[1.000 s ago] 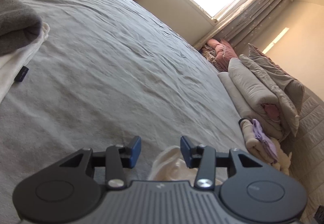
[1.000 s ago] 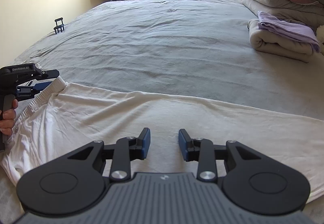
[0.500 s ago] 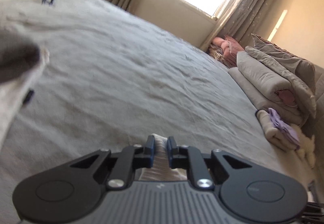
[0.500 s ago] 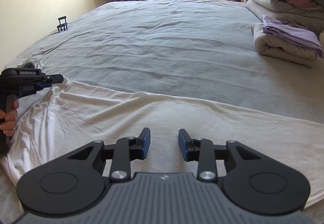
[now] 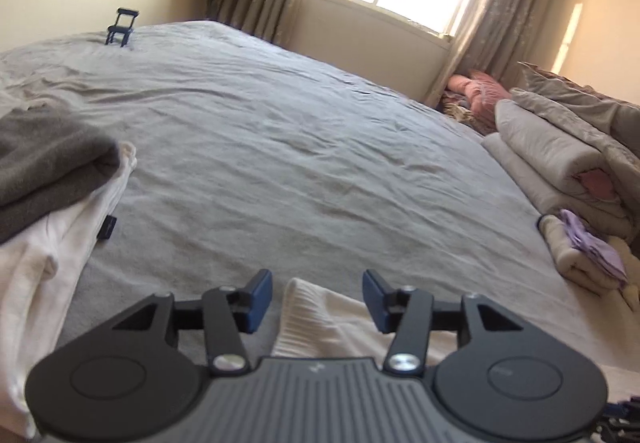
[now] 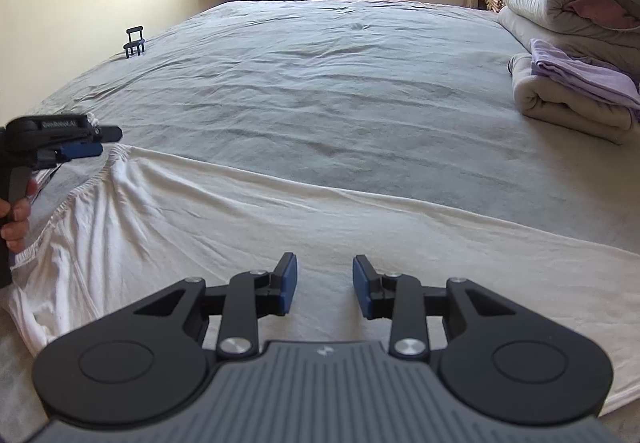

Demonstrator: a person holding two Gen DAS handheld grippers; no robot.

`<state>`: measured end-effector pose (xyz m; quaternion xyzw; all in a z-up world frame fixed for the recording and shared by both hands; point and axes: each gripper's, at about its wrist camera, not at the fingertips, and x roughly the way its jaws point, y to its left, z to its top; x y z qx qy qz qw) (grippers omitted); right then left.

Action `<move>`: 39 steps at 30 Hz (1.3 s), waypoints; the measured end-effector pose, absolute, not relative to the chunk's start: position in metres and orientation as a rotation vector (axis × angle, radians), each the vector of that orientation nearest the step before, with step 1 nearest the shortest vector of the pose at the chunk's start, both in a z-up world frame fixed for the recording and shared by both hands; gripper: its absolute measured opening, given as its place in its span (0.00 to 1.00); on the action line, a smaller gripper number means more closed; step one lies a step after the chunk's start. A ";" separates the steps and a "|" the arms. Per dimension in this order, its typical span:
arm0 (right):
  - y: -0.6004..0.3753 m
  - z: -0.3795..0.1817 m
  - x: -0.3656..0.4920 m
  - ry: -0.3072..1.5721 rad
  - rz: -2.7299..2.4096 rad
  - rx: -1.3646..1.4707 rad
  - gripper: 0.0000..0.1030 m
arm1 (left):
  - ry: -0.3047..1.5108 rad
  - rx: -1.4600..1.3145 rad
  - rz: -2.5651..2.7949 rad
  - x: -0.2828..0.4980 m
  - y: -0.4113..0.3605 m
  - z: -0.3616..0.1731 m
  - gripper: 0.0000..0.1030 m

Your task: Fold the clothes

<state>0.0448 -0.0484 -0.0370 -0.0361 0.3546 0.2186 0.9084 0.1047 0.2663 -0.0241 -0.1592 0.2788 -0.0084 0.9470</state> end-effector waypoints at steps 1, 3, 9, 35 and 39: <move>-0.050 -0.036 0.043 0.731 0.452 -0.079 0.34 | 0.575 -0.304 -0.034 0.100 0.262 -0.022 0.54; -0.052 -0.035 0.040 0.730 0.452 -0.086 0.34 | 0.603 -0.261 -0.060 0.092 0.253 -0.021 0.55; -0.062 -0.023 0.019 0.736 0.453 -0.085 0.34 | 0.690 -0.228 -0.040 0.059 0.247 -0.020 0.55; -0.101 -0.012 -0.152 0.712 0.448 -0.304 0.34 | 0.857 -0.248 -0.262 -0.080 0.176 -0.023 0.50; -0.125 -0.016 -0.157 0.727 0.389 -0.345 0.34 | 0.857 -0.268 -0.304 -0.077 0.155 -0.027 0.47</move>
